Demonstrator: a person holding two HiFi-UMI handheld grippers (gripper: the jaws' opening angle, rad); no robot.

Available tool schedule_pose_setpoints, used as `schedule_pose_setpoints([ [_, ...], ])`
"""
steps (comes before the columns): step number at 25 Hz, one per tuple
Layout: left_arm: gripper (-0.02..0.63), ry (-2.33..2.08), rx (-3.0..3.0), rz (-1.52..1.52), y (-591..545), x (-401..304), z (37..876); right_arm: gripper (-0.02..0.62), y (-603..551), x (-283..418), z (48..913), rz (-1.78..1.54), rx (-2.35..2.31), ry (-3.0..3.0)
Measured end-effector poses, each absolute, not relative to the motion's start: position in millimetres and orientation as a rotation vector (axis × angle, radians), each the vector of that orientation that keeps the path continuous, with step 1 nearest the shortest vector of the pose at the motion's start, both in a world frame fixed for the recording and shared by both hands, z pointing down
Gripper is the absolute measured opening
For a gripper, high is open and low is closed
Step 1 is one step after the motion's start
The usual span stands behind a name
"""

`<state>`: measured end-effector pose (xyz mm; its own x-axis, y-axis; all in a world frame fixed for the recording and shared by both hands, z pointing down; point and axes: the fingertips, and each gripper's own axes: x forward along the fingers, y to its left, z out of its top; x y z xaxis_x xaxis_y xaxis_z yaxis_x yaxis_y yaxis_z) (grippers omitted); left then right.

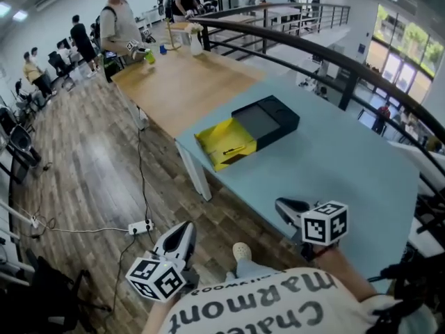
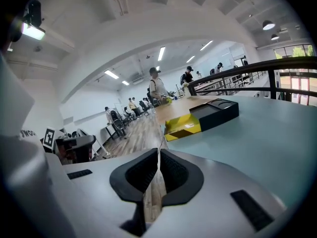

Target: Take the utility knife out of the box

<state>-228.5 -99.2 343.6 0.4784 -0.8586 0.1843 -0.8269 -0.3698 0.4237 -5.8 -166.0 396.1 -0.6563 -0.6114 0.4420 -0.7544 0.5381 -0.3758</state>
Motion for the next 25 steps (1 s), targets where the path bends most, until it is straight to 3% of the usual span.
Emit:
schedule_pose_setpoints([
  [25, 0.002, -1.338, 2.231, 0.024, -284.9, -234.4, 358.6, 0.041, -335.5, -21.7, 414.4, 0.884, 1.093, -2.458],
])
